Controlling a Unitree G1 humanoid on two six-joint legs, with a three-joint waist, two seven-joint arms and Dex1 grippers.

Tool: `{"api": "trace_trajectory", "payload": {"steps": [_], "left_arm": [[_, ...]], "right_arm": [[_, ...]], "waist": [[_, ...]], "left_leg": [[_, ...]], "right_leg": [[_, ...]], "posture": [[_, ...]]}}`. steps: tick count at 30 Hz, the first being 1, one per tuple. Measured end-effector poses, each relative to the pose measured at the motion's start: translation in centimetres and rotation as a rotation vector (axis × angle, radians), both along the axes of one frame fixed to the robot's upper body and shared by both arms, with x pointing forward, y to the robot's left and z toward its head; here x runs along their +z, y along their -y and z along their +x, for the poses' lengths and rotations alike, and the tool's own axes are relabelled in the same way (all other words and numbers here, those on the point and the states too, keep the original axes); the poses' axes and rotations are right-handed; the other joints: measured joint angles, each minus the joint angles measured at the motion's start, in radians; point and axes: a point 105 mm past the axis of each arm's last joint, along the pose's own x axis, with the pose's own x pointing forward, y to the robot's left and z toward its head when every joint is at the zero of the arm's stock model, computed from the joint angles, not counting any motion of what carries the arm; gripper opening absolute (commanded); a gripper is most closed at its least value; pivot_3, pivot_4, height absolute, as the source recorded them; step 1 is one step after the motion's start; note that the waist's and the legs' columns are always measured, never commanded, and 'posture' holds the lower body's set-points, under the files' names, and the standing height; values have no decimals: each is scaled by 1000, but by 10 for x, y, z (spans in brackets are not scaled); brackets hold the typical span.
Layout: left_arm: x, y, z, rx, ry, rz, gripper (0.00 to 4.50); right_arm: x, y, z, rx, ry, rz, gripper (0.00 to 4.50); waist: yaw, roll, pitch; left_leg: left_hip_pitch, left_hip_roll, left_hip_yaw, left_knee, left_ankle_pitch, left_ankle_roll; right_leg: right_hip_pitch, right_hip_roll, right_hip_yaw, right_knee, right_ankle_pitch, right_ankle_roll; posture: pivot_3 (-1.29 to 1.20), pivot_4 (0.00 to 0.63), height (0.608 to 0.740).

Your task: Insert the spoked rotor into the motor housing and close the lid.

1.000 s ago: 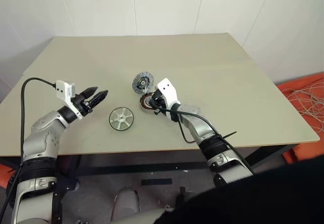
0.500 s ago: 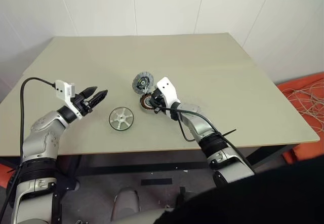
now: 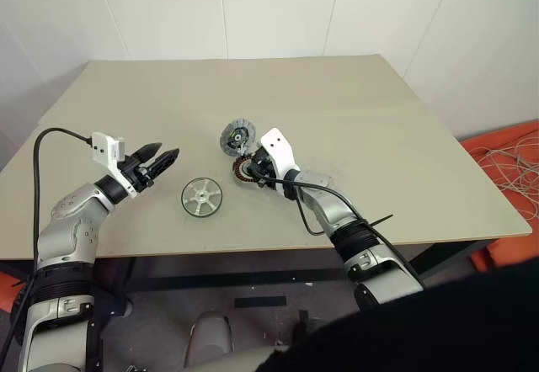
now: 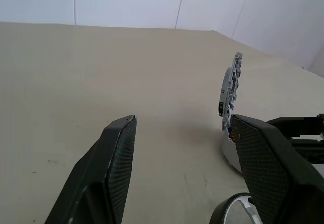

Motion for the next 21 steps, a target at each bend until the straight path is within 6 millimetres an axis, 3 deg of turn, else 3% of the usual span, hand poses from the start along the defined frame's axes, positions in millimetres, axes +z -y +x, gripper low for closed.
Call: {"api": "trace_trajectory", "payload": {"steps": [5,12,15,20,21], "left_arm": [[0,0,0,0,1,0,3165],[0,0,0,0,1,1,3165],[0,0,0,0,1,1,3165],[0,0,0,-1,0,4,3165],[0,0,0,-1,-1,4,3165]], "right_arm": [[2,2,2,-10,27,-6,4461],[9,6,5,-26,40,20,4488],[14,9,6,-35,52,42,3940],[13,12,5,-41,50,47,2310],[12,12,4,-40,49,47,2310]], "waist": [[0,0,0],[0,0,0],[0,0,0],[0,0,0],[0,0,0]], "left_leg": [[0,0,0,0,0,0],[0,0,0,0,0,0],[0,0,0,0,0,0],[0,0,0,0,0,0],[0,0,0,0,0,0]], "right_leg": [[0,0,0,0,0,0],[0,0,0,0,0,0],[0,0,0,0,0,0],[0,0,0,0,0,0],[0,0,0,0,0,0]], "posture": [[0,0,740],[0,0,740],[0,0,740],[0,0,740],[0,0,740]]}}
